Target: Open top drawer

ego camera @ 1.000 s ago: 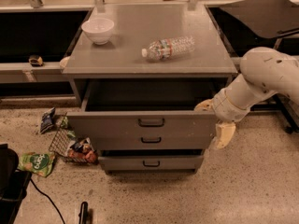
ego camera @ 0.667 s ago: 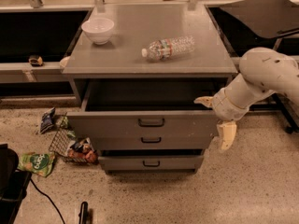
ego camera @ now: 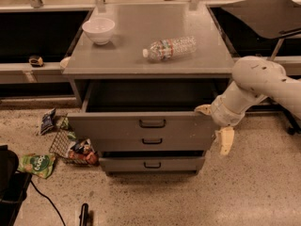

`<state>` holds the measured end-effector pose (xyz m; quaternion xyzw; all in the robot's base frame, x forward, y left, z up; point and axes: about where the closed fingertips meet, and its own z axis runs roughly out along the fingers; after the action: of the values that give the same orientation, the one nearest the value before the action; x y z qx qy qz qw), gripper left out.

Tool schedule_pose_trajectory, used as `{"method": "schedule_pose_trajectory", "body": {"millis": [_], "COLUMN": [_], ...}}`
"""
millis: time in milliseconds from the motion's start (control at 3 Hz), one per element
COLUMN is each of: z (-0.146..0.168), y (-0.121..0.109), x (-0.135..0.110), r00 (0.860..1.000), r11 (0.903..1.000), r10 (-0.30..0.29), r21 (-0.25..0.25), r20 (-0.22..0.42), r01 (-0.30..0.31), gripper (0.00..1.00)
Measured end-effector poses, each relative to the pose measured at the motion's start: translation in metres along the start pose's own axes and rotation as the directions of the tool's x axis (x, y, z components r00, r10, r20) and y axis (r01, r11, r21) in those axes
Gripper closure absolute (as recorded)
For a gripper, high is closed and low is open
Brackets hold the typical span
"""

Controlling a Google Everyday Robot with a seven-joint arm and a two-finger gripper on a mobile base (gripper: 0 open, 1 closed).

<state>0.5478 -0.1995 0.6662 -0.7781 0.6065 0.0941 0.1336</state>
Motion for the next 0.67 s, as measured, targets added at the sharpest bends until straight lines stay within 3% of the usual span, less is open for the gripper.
{"method": "schedule_pose_trajectory", "body": {"millis": [333,667], "z": [0.015,0.012], "y": [0.006,0.017], "x": [0.003,-0.007], "r00": [1.0,1.0], "r11": [0.9992,0.9992], "r10": [0.008,-0.011], "r21": [-0.039,-0.039], "r20": [0.016,0.015], "r01": [-0.008,0.012], "gripper": [0.18,0.41]}}
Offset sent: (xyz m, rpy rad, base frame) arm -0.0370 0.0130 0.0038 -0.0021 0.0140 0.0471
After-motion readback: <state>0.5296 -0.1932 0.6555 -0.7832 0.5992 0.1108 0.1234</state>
